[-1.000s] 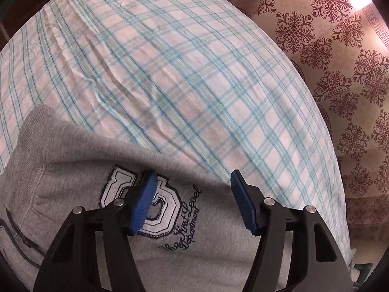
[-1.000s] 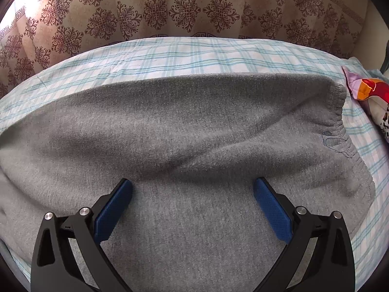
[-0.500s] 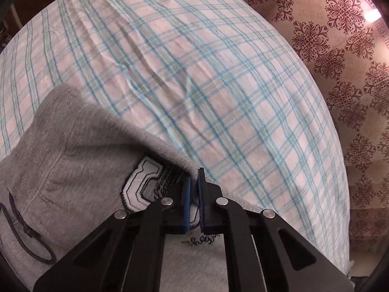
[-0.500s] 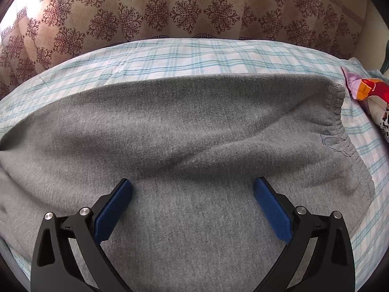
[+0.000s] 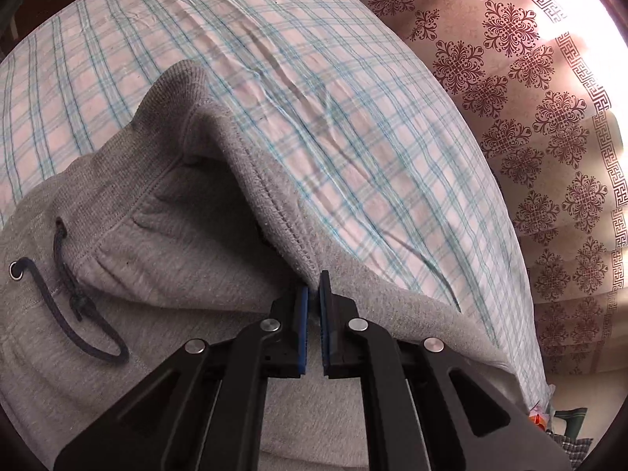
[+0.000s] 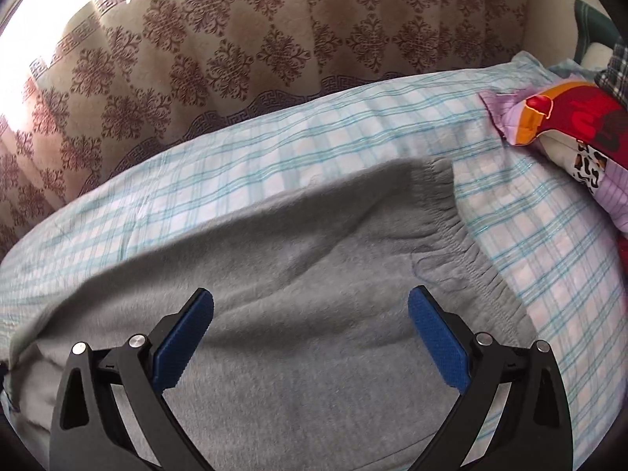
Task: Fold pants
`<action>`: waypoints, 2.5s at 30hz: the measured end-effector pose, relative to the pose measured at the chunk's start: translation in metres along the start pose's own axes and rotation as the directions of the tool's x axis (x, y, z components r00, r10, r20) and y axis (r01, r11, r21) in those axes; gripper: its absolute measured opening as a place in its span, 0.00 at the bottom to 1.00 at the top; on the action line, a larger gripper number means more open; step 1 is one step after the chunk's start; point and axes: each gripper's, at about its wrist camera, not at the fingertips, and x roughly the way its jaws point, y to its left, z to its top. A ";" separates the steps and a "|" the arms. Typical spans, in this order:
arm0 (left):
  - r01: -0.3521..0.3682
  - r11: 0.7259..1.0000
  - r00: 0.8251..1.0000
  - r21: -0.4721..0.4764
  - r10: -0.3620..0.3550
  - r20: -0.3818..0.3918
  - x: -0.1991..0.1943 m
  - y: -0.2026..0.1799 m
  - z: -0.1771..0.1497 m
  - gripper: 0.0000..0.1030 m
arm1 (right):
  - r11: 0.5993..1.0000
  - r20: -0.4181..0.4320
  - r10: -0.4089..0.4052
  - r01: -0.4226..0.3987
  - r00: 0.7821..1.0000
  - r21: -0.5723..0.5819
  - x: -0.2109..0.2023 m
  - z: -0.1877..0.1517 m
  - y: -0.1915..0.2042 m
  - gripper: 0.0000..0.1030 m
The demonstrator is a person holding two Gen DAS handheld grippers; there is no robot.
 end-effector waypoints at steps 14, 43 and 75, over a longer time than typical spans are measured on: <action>0.019 1.000 1.000 0.023 -0.019 -0.015 -0.019 0.020 -0.014 0.05 | 0.953 -0.104 0.003 0.029 0.995 0.301 0.060 0.058 -0.024 0.93; 0.104 0.993 0.994 0.061 -0.105 0.017 -0.120 0.061 -0.049 0.05 | 0.953 0.168 0.121 -0.162 0.978 0.256 -0.153 -0.019 -0.093 0.09; 0.069 0.986 0.997 0.149 -0.066 -0.025 -0.181 0.157 -0.137 0.05 | 0.882 0.066 0.096 -0.116 0.993 0.457 -0.262 -0.275 -0.190 0.33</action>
